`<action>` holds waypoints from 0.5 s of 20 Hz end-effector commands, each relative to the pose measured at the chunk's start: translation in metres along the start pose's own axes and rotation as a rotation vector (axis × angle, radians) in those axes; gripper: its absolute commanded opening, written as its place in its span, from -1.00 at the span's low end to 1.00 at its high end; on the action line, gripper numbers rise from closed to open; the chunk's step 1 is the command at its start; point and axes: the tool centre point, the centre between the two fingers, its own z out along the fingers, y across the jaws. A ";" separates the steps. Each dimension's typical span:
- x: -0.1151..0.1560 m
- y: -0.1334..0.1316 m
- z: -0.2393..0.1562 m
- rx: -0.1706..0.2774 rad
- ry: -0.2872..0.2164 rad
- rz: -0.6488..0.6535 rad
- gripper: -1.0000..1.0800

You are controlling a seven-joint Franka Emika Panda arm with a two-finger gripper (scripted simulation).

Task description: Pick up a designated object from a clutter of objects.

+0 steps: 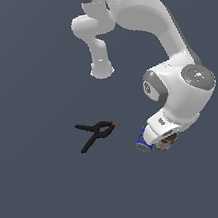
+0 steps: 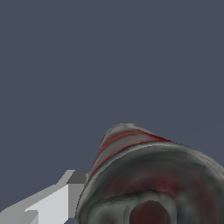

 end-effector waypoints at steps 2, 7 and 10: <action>-0.019 0.018 -0.020 -0.001 -0.001 0.003 -1.00; -0.047 0.044 -0.052 -0.001 -0.001 0.003 -1.00; -0.065 0.060 -0.073 -0.001 -0.001 0.003 -1.00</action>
